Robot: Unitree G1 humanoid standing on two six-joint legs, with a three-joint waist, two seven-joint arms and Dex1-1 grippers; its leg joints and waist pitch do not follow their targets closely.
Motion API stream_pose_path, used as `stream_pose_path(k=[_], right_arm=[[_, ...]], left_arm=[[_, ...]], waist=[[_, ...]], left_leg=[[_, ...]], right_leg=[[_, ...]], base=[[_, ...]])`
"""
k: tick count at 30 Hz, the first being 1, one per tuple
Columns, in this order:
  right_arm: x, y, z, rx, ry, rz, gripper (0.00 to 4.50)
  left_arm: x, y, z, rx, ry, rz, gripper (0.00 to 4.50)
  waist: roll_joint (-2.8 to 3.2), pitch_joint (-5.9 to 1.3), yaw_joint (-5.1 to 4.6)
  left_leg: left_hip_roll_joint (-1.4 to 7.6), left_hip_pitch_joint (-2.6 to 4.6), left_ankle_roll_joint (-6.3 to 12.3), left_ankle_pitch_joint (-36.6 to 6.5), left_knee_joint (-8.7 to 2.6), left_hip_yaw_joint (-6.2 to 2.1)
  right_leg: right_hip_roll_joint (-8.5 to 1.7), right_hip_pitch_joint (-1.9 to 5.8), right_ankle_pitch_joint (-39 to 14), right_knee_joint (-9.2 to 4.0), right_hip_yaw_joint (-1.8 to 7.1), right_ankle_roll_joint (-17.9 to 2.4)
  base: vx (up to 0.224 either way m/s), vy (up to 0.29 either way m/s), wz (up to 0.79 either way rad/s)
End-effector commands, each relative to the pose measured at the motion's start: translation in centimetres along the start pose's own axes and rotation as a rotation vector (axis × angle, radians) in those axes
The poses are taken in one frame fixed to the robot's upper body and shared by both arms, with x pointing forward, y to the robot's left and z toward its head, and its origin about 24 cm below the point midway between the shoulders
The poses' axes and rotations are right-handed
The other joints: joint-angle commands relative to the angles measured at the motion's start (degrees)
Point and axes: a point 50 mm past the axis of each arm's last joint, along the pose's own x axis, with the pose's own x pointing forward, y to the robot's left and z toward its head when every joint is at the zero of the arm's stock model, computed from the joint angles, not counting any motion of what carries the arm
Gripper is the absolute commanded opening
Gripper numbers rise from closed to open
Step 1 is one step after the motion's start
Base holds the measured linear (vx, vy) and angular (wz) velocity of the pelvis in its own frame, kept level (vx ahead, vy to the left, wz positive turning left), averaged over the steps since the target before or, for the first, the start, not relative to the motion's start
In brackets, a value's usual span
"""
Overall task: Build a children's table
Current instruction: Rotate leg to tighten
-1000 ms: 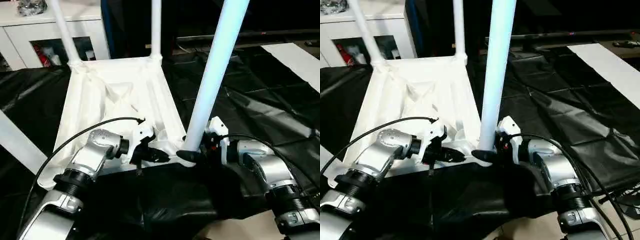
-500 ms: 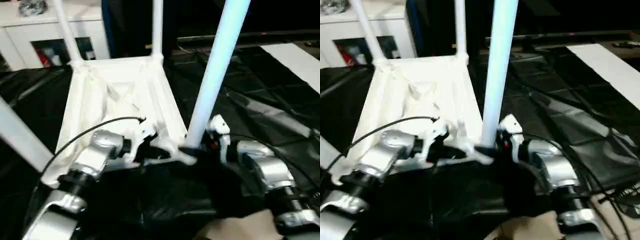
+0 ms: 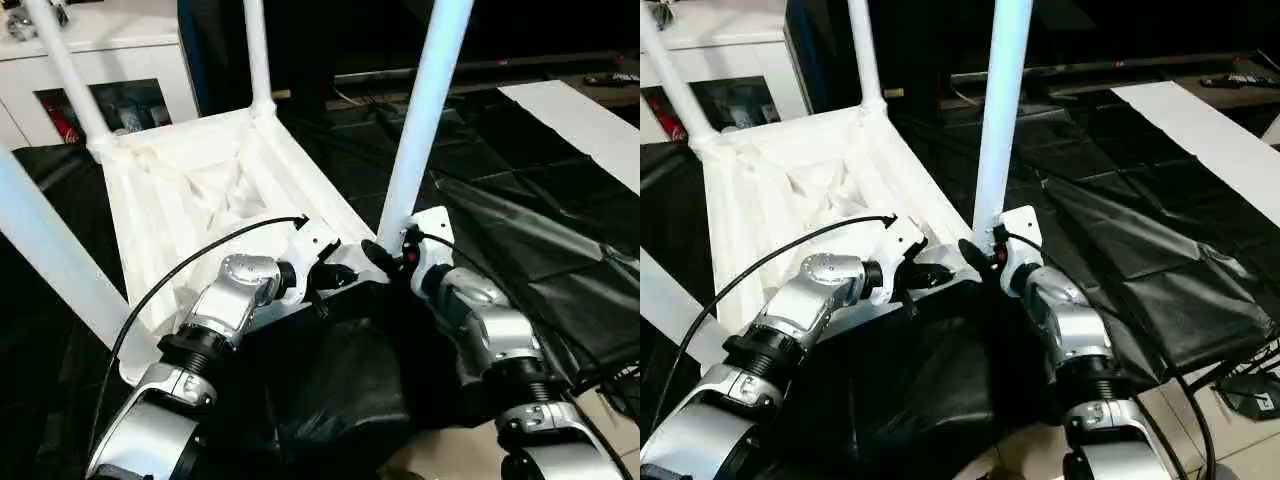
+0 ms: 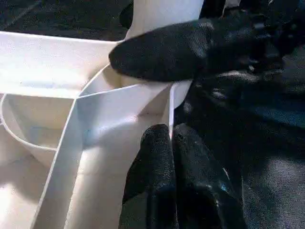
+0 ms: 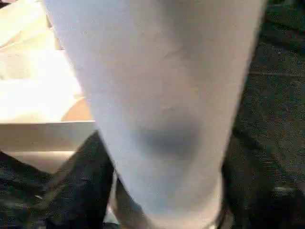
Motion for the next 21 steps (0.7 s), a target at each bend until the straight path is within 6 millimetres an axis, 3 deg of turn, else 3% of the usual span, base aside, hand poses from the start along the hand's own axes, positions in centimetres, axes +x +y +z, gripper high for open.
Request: stream_pose_path(k=[1, 4, 7, 13, 21], right_arm=[[1.3, 4.4, -1.0, -0.004, 0.06, 0.267, 3.65], [-0.4, 3.3, -1.3, -0.068, 0.097, 0.336, 3.85], [-2.0, 1.5, -1.5, -0.119, 0.125, 0.339, 4.23], [-6.7, -2.5, -0.3, -0.195, 0.14, 0.379, 4.23], [-10.2, -5.3, 1.3, -0.239, 0.14, 0.343, 4.23]], left_arm=[[1.2, -1.4, 2.6, 0.086, -0.101, -0.071, 0.0], [0.7, -1.3, 2.1, 0.101, -0.087, -0.082, 0.0], [0.2, -1.1, 1.6, 0.106, -0.076, -0.092, 0.0], [-0.6, -0.8, 1.0, 0.119, -0.062, -0.112, 0.0], [-2.0, -1.5, 0.4, 0.15, -0.07, -0.23, 0.0]], waist=[[-0.3, -3.54, -0.04], [-0.5, -3.6, 0.3], [-0.62, -3.7, 0.51], [-0.92, -3.62, 1.95], [-1.04, -3.62, 1.54]], left_leg=[[4.53, 1.33, 2.23, -12.5, -4.83, -2.84], [4.59, 1.07, 2.9, -11.3, -4.82, -2.89], [4.62, 1.25, 3.92, -9.7, -4.54, -2.66], [4.82, 1.36, 5.1, -9.0, -4.45, -2.63], [4.77, 1.01, 5.77, -8.8, -4.33, -2.78]], right_leg=[[-3.85, 2.11, -13.3, -4.84, 2.55, -13.1], [-3.84, 2.53, -11.0, -4.56, 2.51, -13.0], [-3.88, 2.37, -8.1, -4.32, 2.57, -14.1], [-3.99, 2.59, -8.9, -4.42, 2.57, -13.6], [-4.09, 2.53, -10.2, -4.47, 2.48, -13.8]], base=[[0.0, 0.0, 0.0], [0.0, 0.0, 0.0], [0.0, 0.0, 0.0], [0.0, 0.0, 0.0], [0.0, 0.0, 0.0]])
